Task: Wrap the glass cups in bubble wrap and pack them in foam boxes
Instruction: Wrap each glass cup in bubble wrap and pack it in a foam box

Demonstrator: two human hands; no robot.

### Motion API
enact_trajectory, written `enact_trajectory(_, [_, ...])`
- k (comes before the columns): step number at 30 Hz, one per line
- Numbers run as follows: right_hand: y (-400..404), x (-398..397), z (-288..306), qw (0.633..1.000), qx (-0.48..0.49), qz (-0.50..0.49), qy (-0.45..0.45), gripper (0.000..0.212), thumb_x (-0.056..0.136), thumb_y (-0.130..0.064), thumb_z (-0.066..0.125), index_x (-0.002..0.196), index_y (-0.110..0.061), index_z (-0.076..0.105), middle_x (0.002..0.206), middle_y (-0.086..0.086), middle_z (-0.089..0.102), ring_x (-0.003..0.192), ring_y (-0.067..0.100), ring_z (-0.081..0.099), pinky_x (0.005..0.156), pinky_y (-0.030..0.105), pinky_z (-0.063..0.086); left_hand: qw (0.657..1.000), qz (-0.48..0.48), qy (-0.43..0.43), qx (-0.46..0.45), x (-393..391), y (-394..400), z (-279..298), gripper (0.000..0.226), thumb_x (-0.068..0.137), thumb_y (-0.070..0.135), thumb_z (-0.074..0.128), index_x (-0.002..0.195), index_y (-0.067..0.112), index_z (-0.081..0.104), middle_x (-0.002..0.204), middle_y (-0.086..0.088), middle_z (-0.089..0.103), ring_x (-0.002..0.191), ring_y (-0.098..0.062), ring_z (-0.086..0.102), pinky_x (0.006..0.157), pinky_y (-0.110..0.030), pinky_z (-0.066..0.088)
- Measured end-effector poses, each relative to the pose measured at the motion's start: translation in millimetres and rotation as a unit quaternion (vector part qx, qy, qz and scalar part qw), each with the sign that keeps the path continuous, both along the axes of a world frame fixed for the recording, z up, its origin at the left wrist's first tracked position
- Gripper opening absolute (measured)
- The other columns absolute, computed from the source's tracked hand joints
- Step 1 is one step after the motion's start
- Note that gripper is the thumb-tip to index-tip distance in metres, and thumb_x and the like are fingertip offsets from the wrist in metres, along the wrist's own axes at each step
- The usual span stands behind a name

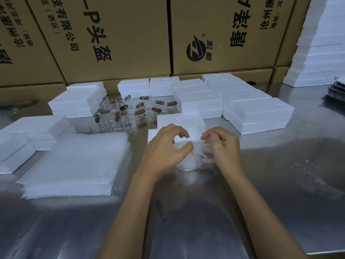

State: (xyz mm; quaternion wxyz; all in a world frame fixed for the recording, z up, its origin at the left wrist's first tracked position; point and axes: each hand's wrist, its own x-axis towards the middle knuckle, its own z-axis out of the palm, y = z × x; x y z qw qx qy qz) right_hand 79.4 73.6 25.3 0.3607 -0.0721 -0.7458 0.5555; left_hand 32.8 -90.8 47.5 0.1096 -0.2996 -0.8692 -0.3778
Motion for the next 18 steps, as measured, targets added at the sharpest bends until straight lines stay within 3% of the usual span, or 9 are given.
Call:
enact_trajectory(2, [10,-2,-1,0.999,-0.017,0.02,-0.038,0.022,0.078,-0.015,0.049,0.067,-0.018,0.068,0.081,-0.006,0.07,0.076,0.001,0.061,0.067,0.012,0.043,0.997,-0.035,-0.033,-0.06,-4,0,-7,0.056,0.065,0.074,0.061,0.11,0.042,0.058,0.103,0.024,0.051,0.102,0.003,0.042,0.081,-0.02,0.041])
enact_trajectory(4, [14,-4,-4,0.996,-0.008,0.03,-0.086,0.02,0.074,-0.021,0.05,0.062,-0.022,0.066,0.072,-0.008,0.068,0.064,-0.001,0.057,0.059,0.01,0.041,0.992,-0.05,-0.032,-0.111,-6,2,-13,0.073,0.059,0.077,0.068,0.121,0.041,0.053,0.108,0.025,0.045,0.108,0.001,0.035,0.081,-0.019,0.038])
enact_trajectory(6, [16,-6,-10,0.992,0.02,0.023,-0.12,0.02,0.078,-0.02,0.052,0.064,-0.021,0.066,0.07,-0.003,0.067,0.059,0.003,0.054,0.055,0.013,0.041,0.99,-0.056,-0.021,-0.128,-10,3,-17,0.077,0.059,0.069,0.075,0.126,0.038,0.05,0.112,0.021,0.042,0.108,0.0,0.031,0.084,-0.022,0.038])
enact_trajectory(9, [16,-7,-12,0.988,0.049,0.011,-0.144,0.019,0.079,-0.021,0.05,0.068,-0.021,0.064,0.071,-0.001,0.066,0.065,0.015,0.059,0.062,0.027,0.045,0.991,-0.061,-0.03,-0.119,-10,4,-18,0.073,0.062,0.054,0.081,0.124,0.033,0.051,0.112,0.017,0.043,0.109,-0.002,0.034,0.084,-0.025,0.039])
enact_trajectory(11, [11,-3,-7,0.994,0.039,0.012,-0.101,0.019,0.076,-0.026,0.047,0.066,-0.018,0.062,0.067,-0.001,0.065,0.064,0.014,0.06,0.063,0.028,0.044,0.995,-0.058,-0.041,-0.072,-9,4,-14,0.067,0.061,0.049,0.084,0.119,0.035,0.053,0.108,0.021,0.045,0.106,0.0,0.04,0.079,-0.017,0.037])
enact_trajectory(13, [3,1,-1,0.999,0.04,0.004,-0.009,0.016,0.077,-0.026,0.047,0.07,-0.022,0.061,0.067,-0.012,0.065,0.063,0.0,0.061,0.059,0.016,0.042,0.998,-0.042,-0.039,0.009,-9,2,-9,0.063,0.059,0.045,0.085,0.114,0.039,0.055,0.109,0.022,0.046,0.104,0.006,0.044,0.078,-0.007,0.036])
enact_trajectory(15, [-7,2,1,0.996,0.074,-0.009,0.053,0.013,0.082,-0.026,0.049,0.087,-0.027,0.061,0.08,-0.02,0.068,0.075,-0.004,0.063,0.061,0.006,0.04,0.997,-0.006,0.013,0.073,-13,-2,-5,0.064,0.062,0.039,0.085,0.12,0.036,0.057,0.111,0.021,0.045,0.106,0.008,0.042,0.084,0.001,0.03])
enact_trajectory(17, [-19,-6,-2,0.989,0.129,-0.024,0.068,0.02,0.087,-0.022,0.054,0.105,-0.027,0.061,0.095,-0.019,0.064,0.084,0.0,0.06,0.069,0.005,0.04,0.992,0.039,0.086,0.089,-20,-6,-5,0.069,0.069,0.03,0.084,0.132,0.027,0.057,0.118,0.017,0.041,0.115,0.0,0.04,0.094,-0.001,0.027])
enact_trajectory(18, [-23,-13,-4,0.985,0.157,-0.028,0.067,0.023,0.09,-0.019,0.057,0.111,-0.024,0.061,0.1,-0.019,0.06,0.087,0.0,0.057,0.074,0.005,0.039,0.988,0.061,0.11,0.09,-23,-9,-6,0.07,0.072,0.027,0.084,0.136,0.025,0.056,0.12,0.016,0.04,0.119,-0.005,0.04,0.099,-0.009,0.03])
